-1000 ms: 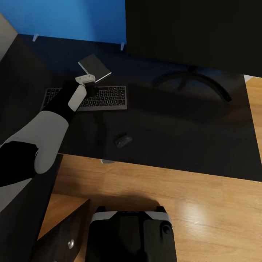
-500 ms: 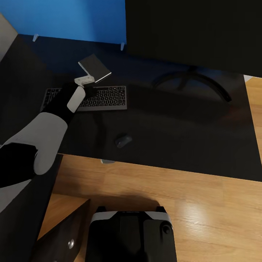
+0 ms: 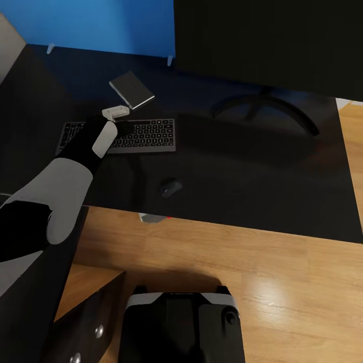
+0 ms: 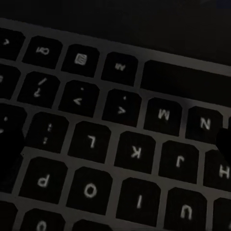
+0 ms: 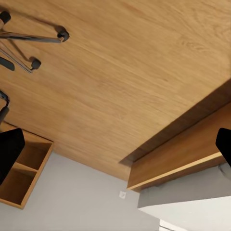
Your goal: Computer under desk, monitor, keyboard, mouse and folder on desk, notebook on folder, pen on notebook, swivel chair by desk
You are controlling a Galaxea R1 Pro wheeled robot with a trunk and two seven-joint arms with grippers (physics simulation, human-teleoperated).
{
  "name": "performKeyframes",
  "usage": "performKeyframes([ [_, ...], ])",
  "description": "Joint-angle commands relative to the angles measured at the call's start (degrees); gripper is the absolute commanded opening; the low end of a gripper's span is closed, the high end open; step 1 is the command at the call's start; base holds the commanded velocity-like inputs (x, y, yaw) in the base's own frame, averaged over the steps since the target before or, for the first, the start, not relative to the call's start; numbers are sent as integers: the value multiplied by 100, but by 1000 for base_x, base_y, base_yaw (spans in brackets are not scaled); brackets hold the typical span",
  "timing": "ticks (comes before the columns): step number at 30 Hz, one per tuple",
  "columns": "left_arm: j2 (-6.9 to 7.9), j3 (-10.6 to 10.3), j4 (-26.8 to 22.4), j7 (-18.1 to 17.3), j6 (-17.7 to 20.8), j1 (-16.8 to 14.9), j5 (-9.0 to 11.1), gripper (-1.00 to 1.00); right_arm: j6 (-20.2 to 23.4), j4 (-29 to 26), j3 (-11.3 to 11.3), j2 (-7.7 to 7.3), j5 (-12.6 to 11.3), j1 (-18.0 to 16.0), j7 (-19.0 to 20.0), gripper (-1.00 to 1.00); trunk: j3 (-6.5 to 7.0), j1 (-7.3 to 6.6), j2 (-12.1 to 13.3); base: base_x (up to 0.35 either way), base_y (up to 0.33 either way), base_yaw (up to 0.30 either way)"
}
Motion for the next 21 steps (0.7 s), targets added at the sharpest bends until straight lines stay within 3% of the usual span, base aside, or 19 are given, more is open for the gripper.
performKeyframes([
  [1, 5, -30, 181, 53, 10, 0, 102, 100, -10, -7, 29, -7, -61, 2, 10, 100, -7, 4, -7, -85, 0, 0],
  [8, 5, -34, 181, 53, 8, 1, 102, 100, -9, -6, 29, -7, -61, 2, 10, 100, -7, 4, -7, -30, 0, 0],
  [15, 20, -24, 181, 52, 8, 1, 102, 100, -14, -6, 29, -14, -61, 2, 10, 100, -7, 4, -7, -234, 0, 0],
  [21, 22, -20, 181, 53, 3, 1, 102, 100, -13, -6, 29, -15, -61, 2, 10, 100, -7, 4, -7, -65, 0, 0],
])
